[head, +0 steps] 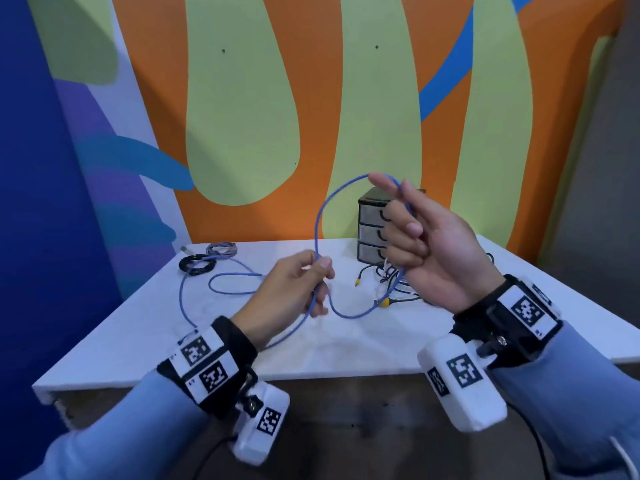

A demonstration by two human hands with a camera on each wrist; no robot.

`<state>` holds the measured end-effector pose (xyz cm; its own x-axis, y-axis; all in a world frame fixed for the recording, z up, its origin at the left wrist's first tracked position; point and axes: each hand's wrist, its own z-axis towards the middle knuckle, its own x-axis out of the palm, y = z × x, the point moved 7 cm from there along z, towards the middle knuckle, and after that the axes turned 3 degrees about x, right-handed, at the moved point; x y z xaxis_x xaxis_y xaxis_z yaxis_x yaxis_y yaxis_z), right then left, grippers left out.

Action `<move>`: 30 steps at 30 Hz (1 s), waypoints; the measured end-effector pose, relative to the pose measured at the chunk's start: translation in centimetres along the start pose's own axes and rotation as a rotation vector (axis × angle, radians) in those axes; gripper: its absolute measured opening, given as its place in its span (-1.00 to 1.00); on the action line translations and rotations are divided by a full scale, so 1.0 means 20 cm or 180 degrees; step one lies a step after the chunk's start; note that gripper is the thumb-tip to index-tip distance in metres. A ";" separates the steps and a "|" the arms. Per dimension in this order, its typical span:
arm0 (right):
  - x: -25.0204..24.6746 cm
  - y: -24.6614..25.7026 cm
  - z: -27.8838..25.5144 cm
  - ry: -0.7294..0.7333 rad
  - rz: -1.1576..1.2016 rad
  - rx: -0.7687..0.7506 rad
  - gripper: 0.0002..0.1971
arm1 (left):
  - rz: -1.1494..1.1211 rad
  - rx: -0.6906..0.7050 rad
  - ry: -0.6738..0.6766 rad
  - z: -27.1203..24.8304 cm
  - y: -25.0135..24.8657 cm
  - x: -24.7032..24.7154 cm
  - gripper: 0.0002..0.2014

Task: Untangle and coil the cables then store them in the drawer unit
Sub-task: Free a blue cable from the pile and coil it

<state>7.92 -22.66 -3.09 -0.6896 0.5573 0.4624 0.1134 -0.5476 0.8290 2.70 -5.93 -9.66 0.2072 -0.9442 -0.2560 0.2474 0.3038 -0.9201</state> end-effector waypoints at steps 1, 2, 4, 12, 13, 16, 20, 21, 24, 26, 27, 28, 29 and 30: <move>-0.01 0.02 0.01 -0.0063 0.0056 -0.0094 -0.60 | 0.0065 -0.0075 0.0175 -0.03 0.02 0.04 -0.73; -0.01 0.03 0.01 -0.0148 0.0086 -0.0192 -0.58 | 0.0206 -0.0112 0.0337 -0.07 0.03 0.08 -0.76; -0.02 0.04 0.04 -0.0328 0.0086 -0.0383 -0.57 | 0.0964 0.0007 0.0629 -0.13 0.01 0.15 -0.81; 0.13 -0.17 0.04 0.0127 -0.2018 -0.0174 -0.61 | 0.2593 0.1085 0.0951 -0.32 -0.35 0.22 -0.76; 0.13 -0.20 0.02 0.0241 -0.2211 -0.0064 -0.62 | 0.2440 0.1135 0.0888 -0.32 -0.41 0.17 -0.74; 0.08 -0.26 -0.04 0.0428 -0.2185 0.0393 -0.67 | 0.1823 0.1277 0.0672 -0.30 -0.56 0.00 -0.77; 0.07 -0.25 -0.11 0.0633 -0.1682 0.0833 -0.59 | 0.1081 0.1270 0.0002 -0.20 -0.58 -0.28 -0.81; 0.09 -0.23 -0.13 0.0692 -0.1521 0.0849 -0.60 | 0.0974 0.1283 -0.0170 -0.17 -0.56 -0.33 -0.79; 0.12 -0.17 -0.16 0.0801 -0.0990 0.0808 -0.63 | 0.0760 0.1308 -0.0592 -0.08 -0.45 -0.42 -0.72; 0.15 -0.14 -0.15 0.0785 -0.0760 0.0747 -0.61 | 0.0788 0.1327 -0.0838 -0.04 -0.36 -0.42 -0.69; 0.17 -0.13 -0.14 0.0776 -0.0662 0.0701 -0.58 | 0.0906 0.1358 -0.0928 -0.03 -0.32 -0.40 -0.67; 0.19 -0.12 -0.13 0.0791 -0.0543 0.0627 -0.55 | 0.1072 0.1392 -0.0946 -0.03 -0.29 -0.37 -0.65; 0.21 -0.10 -0.11 0.0822 -0.0402 0.0526 -0.53 | 0.1283 0.1407 -0.0899 -0.03 -0.26 -0.32 -0.63; 0.23 -0.09 -0.10 0.0838 -0.0269 0.0406 -0.51 | 0.1536 0.1369 -0.0786 -0.04 -0.23 -0.27 -0.62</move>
<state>3.17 -20.34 -3.01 -0.8602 0.4074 0.3066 0.1251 -0.4142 0.9015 -0.23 -2.36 -4.25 0.5852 -0.6496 -0.4853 0.4163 0.7543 -0.5077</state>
